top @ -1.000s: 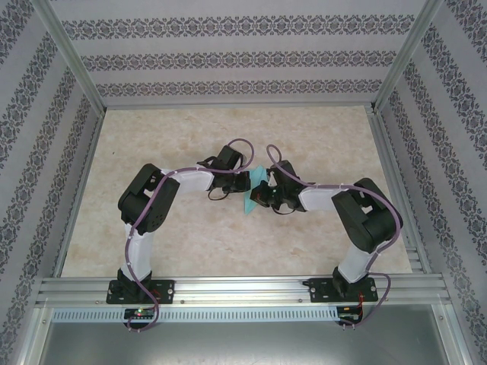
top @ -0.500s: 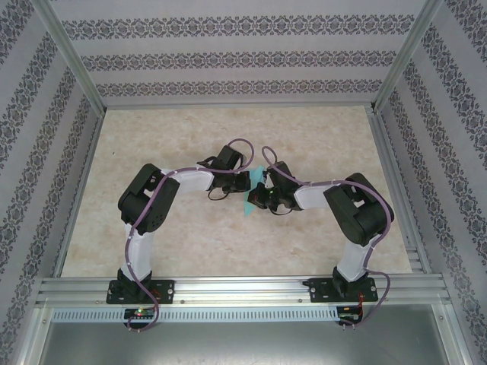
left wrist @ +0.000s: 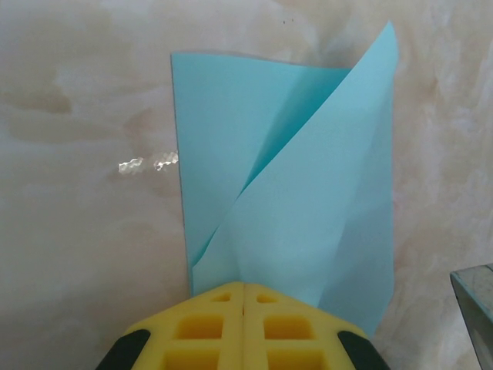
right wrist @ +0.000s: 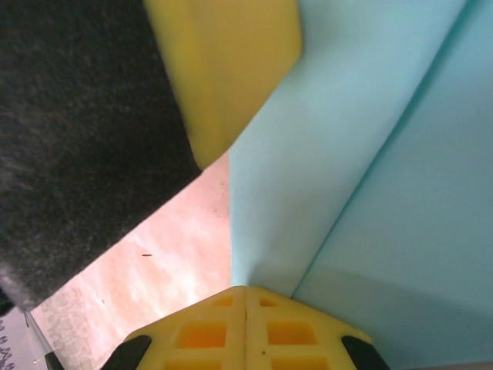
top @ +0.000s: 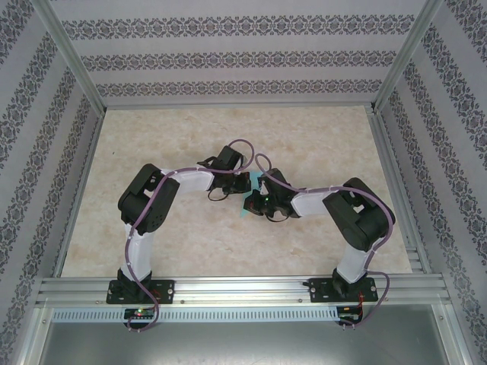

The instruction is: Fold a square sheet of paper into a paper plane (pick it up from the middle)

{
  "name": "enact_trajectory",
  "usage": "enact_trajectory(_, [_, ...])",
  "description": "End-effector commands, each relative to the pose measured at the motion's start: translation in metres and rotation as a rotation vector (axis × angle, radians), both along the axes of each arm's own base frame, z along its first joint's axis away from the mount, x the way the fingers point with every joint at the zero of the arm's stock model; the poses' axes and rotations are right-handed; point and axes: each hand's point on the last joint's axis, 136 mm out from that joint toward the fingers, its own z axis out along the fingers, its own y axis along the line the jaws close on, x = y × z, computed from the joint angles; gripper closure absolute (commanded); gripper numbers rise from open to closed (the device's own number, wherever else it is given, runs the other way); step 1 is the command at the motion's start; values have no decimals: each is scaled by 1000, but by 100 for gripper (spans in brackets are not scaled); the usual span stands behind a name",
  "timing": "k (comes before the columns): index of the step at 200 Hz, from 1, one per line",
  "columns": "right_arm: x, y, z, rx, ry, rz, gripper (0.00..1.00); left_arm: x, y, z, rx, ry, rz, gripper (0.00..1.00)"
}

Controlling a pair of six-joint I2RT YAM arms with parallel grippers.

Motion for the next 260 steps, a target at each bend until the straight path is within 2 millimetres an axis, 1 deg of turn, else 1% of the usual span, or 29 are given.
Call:
enact_trajectory(1, [-49,-10,-35,-96,165,40,95,-24,27,-40,128,118,34,100])
enact_trajectory(26, [-54,-6,-32,-78,155,50,95,-24,27,-39,125,116,32,100])
enact_trajectory(49, [-54,-2,-22,-55,130,59,95,-23,26,-38,124,114,32,100])
enact_trajectory(81, [-58,-1,-21,-53,132,66,95,-23,26,-39,123,114,30,100])
enact_trajectory(92, [-54,-1,-16,-41,116,57,95,-23,25,-38,122,112,28,100])
enact_trajectory(109, [-40,-2,3,-15,67,29,95,-21,22,-33,111,105,18,100])
enact_trajectory(128, [-21,-9,29,19,-7,-20,94,-17,14,-19,76,85,-2,100])
enact_trajectory(147, [-7,-22,48,34,-57,-69,92,-9,3,4,23,49,-28,100])
enact_trajectory(168, [1,-42,53,17,-74,-117,91,-1,-9,34,-34,8,-48,95])
enact_trajectory(181, [5,-55,53,8,-77,-150,90,1,-15,53,-74,-19,-59,89])
enact_trajectory(201, [11,-69,55,-3,-85,-182,87,1,-18,78,-120,-49,-57,84])
enact_trajectory(209, [14,-73,55,-6,-88,-192,86,0,-16,83,-127,-59,-48,81])
enact_trajectory(226, [20,-77,57,-7,-98,-196,86,-6,-9,92,-136,-76,-24,80])
enact_trajectory(240, [25,-74,58,-4,-102,-182,86,-16,-3,94,-150,-71,-9,82])
enact_trajectory(260, [30,-65,59,8,-109,-140,86,-34,3,93,-175,-53,7,86])
